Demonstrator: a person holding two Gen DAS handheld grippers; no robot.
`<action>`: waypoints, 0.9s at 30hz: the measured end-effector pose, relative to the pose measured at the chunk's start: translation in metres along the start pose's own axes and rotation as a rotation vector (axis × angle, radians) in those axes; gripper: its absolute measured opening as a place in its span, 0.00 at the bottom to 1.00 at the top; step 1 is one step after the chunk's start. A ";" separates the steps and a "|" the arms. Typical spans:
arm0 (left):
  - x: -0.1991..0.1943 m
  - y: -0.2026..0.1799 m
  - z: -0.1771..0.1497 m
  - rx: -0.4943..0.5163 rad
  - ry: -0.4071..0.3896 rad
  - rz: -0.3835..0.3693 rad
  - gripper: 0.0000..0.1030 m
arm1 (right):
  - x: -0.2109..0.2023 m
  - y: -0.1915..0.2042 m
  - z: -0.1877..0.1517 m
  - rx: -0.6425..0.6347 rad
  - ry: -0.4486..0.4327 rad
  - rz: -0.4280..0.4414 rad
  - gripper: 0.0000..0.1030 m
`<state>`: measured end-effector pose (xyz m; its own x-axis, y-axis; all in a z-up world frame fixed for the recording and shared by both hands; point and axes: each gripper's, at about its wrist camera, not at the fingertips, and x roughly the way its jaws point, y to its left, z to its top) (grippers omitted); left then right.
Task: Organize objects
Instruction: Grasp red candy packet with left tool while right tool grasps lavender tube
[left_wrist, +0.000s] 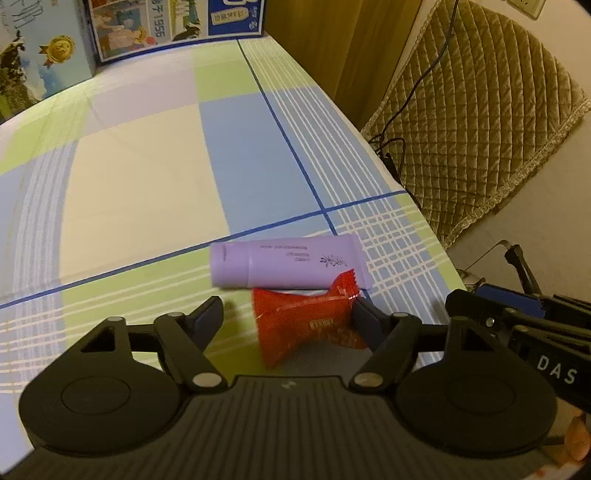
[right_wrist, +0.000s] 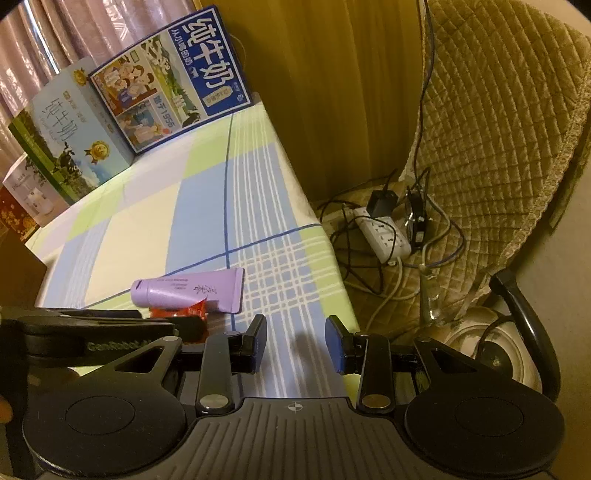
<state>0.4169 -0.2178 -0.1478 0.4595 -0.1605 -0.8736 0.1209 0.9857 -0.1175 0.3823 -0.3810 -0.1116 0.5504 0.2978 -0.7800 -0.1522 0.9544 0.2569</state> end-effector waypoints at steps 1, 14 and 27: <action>0.002 -0.001 0.000 0.001 0.001 0.001 0.70 | 0.002 0.000 0.001 0.000 0.001 0.004 0.33; -0.014 0.042 -0.026 -0.009 -0.029 0.104 0.38 | 0.035 0.029 0.023 -0.131 0.011 0.119 0.33; -0.056 0.154 -0.065 -0.283 -0.023 0.278 0.38 | 0.092 0.069 0.048 -0.168 0.053 0.257 0.33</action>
<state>0.3527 -0.0540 -0.1478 0.4605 0.1167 -0.8799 -0.2564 0.9666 -0.0060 0.4618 -0.2884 -0.1385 0.4332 0.5265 -0.7315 -0.4166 0.8367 0.3555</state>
